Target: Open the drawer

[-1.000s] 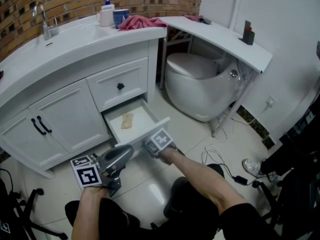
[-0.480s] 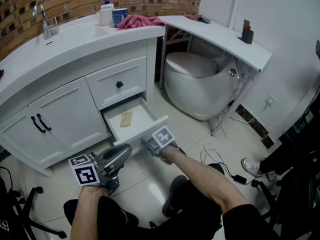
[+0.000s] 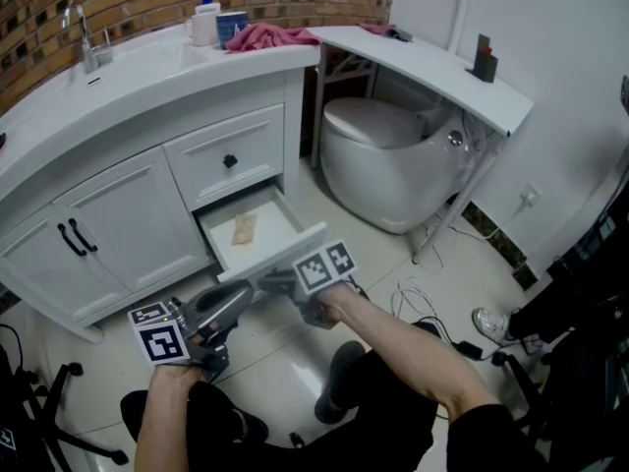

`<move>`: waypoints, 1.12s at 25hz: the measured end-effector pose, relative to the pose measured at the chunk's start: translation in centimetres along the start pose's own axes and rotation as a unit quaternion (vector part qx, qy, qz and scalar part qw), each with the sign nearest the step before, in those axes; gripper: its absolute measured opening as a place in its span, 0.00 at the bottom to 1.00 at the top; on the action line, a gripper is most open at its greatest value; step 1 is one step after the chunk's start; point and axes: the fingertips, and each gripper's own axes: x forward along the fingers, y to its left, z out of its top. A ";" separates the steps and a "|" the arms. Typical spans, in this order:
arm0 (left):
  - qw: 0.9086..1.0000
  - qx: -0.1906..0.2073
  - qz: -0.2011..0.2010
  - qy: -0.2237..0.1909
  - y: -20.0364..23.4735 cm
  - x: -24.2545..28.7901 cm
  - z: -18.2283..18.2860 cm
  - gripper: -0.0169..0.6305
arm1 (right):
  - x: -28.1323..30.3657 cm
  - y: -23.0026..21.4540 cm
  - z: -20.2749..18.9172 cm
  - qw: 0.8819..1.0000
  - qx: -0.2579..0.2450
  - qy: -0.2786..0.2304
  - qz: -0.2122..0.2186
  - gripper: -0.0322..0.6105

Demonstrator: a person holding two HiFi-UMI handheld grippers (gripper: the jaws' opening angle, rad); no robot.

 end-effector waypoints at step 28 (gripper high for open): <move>0.998 0.015 -0.029 -0.049 -3.7 -1.2 1.9 0.11 | -8.5 15.1 1.7 0.969 -0.069 -0.092 0.217 0.25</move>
